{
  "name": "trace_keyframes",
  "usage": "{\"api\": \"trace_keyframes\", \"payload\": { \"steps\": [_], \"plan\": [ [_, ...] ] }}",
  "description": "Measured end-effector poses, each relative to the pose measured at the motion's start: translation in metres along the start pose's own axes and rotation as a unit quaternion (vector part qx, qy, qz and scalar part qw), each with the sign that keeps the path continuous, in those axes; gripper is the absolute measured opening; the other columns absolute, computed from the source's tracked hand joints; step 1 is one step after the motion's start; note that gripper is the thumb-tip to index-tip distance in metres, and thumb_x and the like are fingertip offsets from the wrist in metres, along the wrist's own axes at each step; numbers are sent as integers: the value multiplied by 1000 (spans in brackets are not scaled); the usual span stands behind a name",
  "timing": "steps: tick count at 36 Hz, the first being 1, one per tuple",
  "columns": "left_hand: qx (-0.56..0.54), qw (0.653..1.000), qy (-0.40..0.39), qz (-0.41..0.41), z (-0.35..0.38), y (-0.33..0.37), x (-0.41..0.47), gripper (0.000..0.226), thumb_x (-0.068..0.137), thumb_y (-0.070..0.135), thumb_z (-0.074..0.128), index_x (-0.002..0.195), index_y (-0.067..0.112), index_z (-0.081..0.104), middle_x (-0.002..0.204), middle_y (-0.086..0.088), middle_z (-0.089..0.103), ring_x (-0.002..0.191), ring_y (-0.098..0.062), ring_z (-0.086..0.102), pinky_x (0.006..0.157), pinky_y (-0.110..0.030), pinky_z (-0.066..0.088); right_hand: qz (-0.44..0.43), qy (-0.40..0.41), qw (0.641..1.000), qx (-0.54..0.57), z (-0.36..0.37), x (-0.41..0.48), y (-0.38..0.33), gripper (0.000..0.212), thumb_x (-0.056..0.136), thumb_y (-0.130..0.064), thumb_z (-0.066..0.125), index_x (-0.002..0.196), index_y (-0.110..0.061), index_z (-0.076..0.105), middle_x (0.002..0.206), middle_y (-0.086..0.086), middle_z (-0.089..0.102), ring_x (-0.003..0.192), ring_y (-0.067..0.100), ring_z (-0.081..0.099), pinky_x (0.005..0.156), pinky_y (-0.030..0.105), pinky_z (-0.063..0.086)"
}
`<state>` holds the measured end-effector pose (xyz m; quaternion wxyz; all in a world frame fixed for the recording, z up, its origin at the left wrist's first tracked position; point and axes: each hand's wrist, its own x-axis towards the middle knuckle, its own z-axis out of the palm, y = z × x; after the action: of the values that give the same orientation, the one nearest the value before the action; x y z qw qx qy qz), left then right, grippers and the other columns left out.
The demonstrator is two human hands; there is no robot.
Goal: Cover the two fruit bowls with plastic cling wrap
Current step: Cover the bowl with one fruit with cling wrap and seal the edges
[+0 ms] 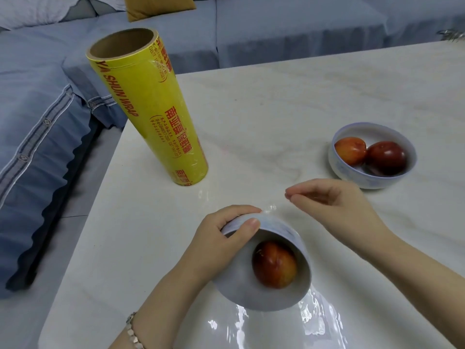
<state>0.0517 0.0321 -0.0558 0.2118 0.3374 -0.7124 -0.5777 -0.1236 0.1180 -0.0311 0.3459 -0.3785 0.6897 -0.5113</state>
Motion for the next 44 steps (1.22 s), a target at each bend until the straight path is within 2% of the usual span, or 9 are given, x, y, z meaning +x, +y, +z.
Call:
{"api": "trace_keyframes", "payload": {
  "steps": [3,6,18,21,26,29,34,41,44],
  "plan": [
    [6,1000,4,-1,0,-2,1,37,64,51,55,91,30,70,98,18,71,96,1,64,79,-10,45,-50,-82,993,-71,3,-15,-8,12,80,-22,66,82,-32,72,90,-25,70,85,-8,63,76,4,43],
    [14,1000,5,-2,0,-3,1,38,64,52,54,91,31,70,97,18,71,96,1,63,80,-10,46,-97,-103,977,-158,9,-19,-4,10,82,-30,64,86,-34,71,92,-28,67,95,-11,58,83,4,39],
    [30,999,29,25,-1,-1,-1,26,68,48,52,86,38,68,98,18,68,94,4,61,78,-6,42,-3,-213,973,-85,21,-6,2,40,81,-45,44,112,-30,66,113,-19,66,108,-5,57,100,28,44],
    [14,999,41,-1,0,-1,-5,26,70,43,57,89,31,70,96,20,70,92,5,63,74,-5,43,19,-219,974,-48,22,-5,3,37,80,-42,50,107,-25,69,110,-14,68,106,2,60,98,32,46],
    [-7,999,50,-19,1,4,-4,21,80,28,56,91,20,72,92,19,72,90,8,63,74,-4,43,54,-217,975,-2,21,-4,4,19,90,-29,57,103,-22,68,106,-10,70,101,2,62,92,22,48],
    [-26,994,95,-45,3,2,-3,15,90,17,59,88,17,73,87,17,72,83,8,64,71,-6,45,70,-206,976,9,11,-10,12,43,77,-43,59,114,-22,63,111,-9,68,106,3,61,94,21,46],
    [-97,973,171,-123,11,-3,-4,29,94,31,48,94,15,72,99,-3,73,95,-16,66,85,-33,52,58,-168,981,83,-4,-25,23,30,80,-32,60,108,-25,67,107,-7,72,100,6,66,81,13,48],
    [-131,971,94,-176,4,-1,-3,30,95,27,46,104,12,70,108,-5,71,106,-21,64,93,-35,48,73,-149,979,118,0,-30,27,23,75,-27,61,95,-26,72,94,-6,75,88,4,69,71,11,48],
    [-72,982,56,-165,-8,5,4,32,79,36,55,96,16,74,109,0,71,109,-15,61,99,-33,45,80,-150,976,138,8,-30,25,28,73,-26,59,97,-20,72,94,-3,75,85,6,69,69,11,49]
  ]
}}
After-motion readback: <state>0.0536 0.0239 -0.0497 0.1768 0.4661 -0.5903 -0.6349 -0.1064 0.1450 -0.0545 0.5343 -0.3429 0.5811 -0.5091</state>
